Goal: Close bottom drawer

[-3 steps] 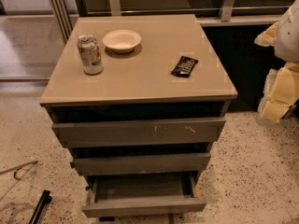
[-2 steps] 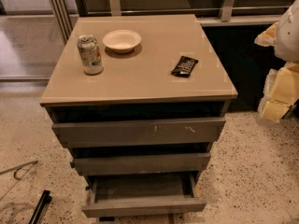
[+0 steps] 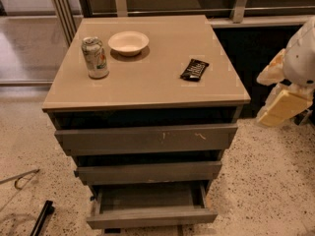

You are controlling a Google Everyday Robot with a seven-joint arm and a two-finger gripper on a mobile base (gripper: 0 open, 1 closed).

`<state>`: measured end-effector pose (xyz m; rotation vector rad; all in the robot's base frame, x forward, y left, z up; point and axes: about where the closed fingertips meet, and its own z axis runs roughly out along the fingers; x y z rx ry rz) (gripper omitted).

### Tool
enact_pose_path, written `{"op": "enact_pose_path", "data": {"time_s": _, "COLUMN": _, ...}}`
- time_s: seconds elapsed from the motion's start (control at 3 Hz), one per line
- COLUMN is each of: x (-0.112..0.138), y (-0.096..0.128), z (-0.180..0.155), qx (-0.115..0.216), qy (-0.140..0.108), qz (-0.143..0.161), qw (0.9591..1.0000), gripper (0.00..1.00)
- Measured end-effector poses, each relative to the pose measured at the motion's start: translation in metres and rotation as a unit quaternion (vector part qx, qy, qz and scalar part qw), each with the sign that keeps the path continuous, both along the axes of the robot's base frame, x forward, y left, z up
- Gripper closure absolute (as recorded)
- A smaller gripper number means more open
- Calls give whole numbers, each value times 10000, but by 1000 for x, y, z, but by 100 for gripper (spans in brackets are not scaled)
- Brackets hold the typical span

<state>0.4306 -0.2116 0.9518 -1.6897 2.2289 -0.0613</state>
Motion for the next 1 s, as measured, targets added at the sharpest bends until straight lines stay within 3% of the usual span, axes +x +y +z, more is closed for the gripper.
{"op": "enact_pose_path", "data": {"time_s": 0.33, "x": -16, "y": 8, "z": -61, "qx": 497, "qy": 92, "qz": -58, "qw": 9987, "gripper": 62}}
{"op": "enact_pose_path", "data": {"time_s": 0.67, "x": -30, "y": 16, "z": -148, "qx": 1186, "qy": 440, "qz": -147, "qw": 9919, "gripper": 85}}
{"op": "enact_pose_path", "data": {"time_s": 1.0, "x": -34, "y": 17, "z": -166, "qx": 1275, "qy": 536, "qz": -194, "qw": 9902, "gripper": 100}}
